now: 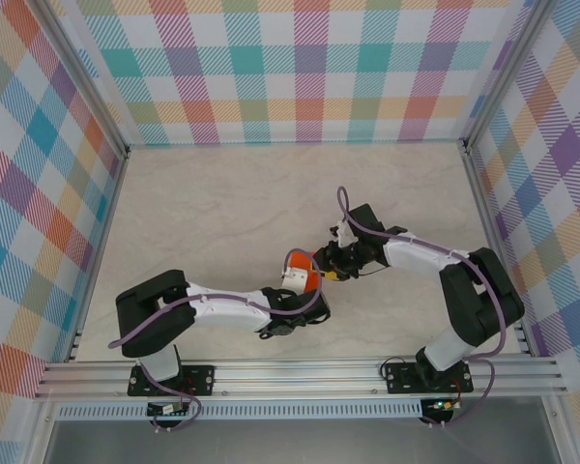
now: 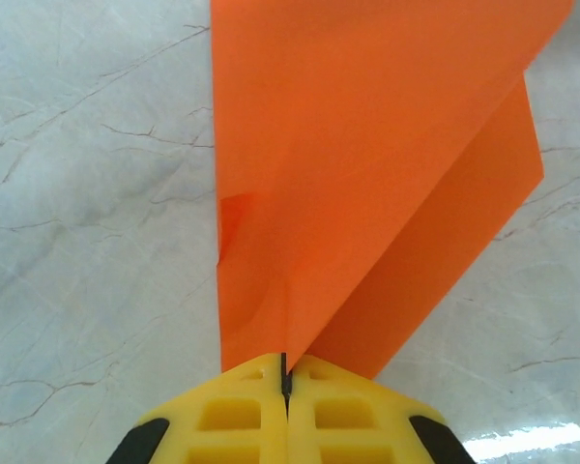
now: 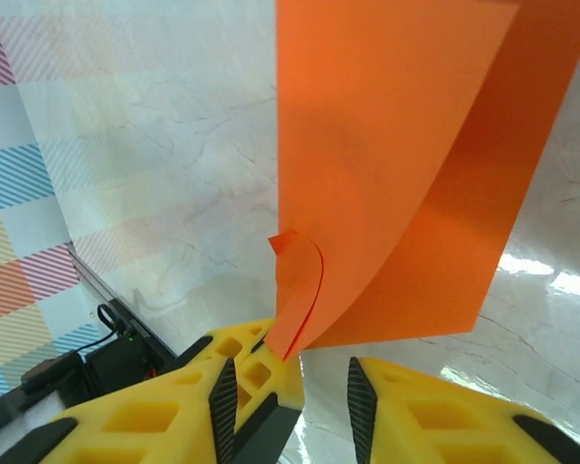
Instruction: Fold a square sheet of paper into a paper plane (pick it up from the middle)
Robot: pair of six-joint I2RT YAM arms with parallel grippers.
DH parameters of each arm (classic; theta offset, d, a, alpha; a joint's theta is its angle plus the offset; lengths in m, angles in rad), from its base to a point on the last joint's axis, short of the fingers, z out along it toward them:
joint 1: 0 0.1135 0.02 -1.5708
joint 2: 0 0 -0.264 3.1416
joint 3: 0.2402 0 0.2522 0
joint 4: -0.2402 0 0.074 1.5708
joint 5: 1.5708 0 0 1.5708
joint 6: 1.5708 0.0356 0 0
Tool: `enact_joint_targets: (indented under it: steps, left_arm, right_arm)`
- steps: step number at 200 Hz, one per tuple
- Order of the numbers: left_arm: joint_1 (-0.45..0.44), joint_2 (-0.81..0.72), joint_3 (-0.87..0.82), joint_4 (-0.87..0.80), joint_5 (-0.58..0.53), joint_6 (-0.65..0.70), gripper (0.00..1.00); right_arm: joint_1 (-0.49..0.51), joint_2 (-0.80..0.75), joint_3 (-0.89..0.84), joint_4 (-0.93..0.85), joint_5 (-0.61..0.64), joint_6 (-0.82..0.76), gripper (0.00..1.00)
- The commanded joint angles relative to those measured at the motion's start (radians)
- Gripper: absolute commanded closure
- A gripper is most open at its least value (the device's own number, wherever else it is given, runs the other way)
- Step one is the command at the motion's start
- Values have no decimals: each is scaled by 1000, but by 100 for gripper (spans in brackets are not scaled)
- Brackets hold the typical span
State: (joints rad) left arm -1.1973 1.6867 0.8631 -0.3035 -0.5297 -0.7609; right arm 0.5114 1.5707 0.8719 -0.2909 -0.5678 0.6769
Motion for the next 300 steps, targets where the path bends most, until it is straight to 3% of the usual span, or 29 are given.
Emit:
enact_joint_targets:
  steps: [1, 42, 95, 131, 186, 238, 300]
  left_arm:
    - [52, -71, -67, 175, 150, 50, 97]
    - [166, -138, -195, 359, 392, 60, 97]
    - [287, -173, -308, 518, 598, 41, 97]
    - [342, -166, -333, 584, 705, 29, 97]
    - [381, -179, -326, 565, 761, 45, 96]
    - [383, -185, -303, 474, 732, 77, 80]
    - [381, -200, -295, 425, 727, 105, 75]
  right_arm:
    - [-2, -64, 22, -66, 57, -34, 59]
    - [-5, -125, -24, -23, 45, -28, 57]
    - [29, -56, -38, 78, -62, -15, 74]
    - [78, 35, 4, 122, -78, -3, 78]
    - [107, 163, 78, 151, -68, 17, 80]
    - [108, 223, 114, 131, -22, 22, 82]
    - [108, 230, 128, 127, -21, 21, 82]
